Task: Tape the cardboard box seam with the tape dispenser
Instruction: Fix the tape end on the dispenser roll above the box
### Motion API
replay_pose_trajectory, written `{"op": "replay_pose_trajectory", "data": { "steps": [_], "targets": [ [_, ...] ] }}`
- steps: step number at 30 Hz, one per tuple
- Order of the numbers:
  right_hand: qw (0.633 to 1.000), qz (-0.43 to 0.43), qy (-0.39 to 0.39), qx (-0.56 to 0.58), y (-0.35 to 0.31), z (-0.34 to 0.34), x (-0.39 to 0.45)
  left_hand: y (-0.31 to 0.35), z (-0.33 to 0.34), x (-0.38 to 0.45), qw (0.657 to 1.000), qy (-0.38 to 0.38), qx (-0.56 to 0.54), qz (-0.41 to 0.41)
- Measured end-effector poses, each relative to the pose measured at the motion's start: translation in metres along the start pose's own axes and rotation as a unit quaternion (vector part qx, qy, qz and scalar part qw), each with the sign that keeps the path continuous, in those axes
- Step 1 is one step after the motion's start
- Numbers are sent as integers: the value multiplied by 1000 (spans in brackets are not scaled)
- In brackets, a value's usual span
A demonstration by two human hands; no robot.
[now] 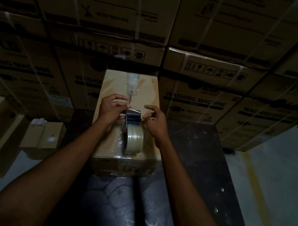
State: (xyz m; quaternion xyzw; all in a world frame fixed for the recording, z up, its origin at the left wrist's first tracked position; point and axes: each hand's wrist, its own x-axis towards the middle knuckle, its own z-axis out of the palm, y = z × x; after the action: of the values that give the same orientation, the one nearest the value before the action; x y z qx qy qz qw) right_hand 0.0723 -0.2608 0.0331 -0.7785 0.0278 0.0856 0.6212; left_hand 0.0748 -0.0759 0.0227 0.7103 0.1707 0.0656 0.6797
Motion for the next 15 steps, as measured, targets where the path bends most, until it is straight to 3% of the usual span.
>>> {"op": "replay_pose_trajectory", "data": {
  "steps": [8, 15],
  "targets": [
    [973, 172, -126, 92, 22, -3, -39, 1, 1, -1, 1000, -4, -14, -5],
    [959, 196, -115, 168, 13, 4, -50, 1, 1, -2, 999, -25, -23, -11]
  ]
}}
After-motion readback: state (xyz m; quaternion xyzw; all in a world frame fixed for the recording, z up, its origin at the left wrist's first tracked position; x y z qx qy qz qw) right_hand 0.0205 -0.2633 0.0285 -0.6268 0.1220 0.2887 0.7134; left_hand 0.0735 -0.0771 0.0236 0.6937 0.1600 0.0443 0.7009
